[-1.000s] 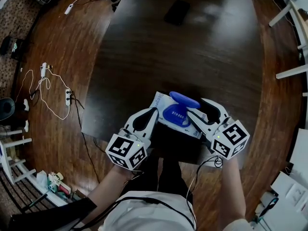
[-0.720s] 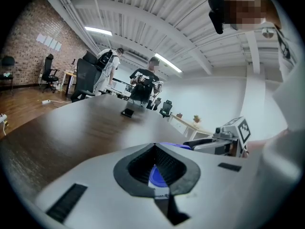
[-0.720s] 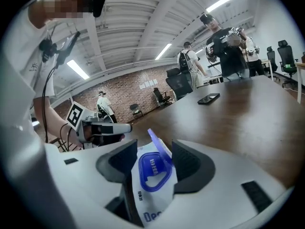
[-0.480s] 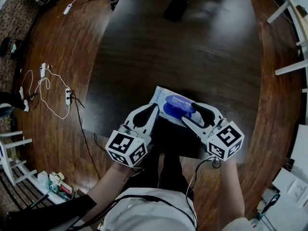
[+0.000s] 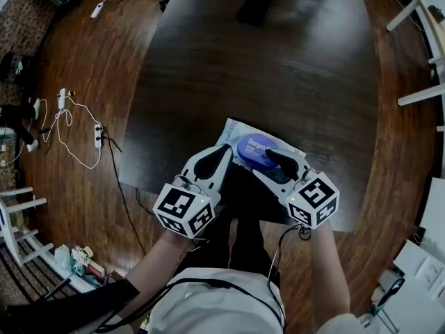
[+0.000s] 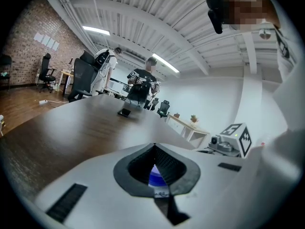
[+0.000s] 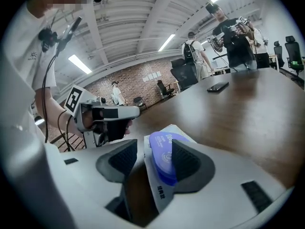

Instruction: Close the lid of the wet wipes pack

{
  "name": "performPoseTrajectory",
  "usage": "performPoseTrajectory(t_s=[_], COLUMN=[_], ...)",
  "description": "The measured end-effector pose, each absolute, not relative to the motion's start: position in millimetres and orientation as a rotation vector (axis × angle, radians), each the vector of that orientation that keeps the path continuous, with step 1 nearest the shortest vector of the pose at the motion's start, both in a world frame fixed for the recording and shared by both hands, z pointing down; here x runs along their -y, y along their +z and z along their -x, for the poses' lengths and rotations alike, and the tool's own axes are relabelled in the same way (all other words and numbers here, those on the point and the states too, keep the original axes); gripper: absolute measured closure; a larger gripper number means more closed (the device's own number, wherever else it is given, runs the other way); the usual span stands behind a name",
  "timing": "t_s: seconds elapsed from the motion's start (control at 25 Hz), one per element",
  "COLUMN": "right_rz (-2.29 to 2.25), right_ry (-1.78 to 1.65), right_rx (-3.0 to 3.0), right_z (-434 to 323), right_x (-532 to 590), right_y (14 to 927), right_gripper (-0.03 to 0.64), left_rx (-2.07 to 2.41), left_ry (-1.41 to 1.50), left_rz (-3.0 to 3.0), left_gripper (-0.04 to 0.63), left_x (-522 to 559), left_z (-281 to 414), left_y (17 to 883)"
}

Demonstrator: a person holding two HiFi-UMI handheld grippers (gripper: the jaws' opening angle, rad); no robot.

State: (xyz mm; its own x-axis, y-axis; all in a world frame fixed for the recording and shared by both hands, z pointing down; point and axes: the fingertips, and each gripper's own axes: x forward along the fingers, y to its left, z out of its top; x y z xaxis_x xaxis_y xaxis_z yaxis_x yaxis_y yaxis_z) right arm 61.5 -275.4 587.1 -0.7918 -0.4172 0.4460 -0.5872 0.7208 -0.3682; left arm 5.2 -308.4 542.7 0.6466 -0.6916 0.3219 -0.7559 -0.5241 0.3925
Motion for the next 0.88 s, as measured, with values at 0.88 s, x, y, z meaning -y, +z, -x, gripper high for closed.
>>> performPoseTrajectory(t_s=[0.88], right_rz=[-0.716], right_ry=[0.631], right_rx=[2.442], right_z=[-51], right_x=[266], right_y=[612], right_gripper=[0.391], left_rx=[1.108], left_ry=[0.164], left_rz=[-2.375], left_gripper=[0.597], left_x=[309], left_z=[-8], left_y=[543])
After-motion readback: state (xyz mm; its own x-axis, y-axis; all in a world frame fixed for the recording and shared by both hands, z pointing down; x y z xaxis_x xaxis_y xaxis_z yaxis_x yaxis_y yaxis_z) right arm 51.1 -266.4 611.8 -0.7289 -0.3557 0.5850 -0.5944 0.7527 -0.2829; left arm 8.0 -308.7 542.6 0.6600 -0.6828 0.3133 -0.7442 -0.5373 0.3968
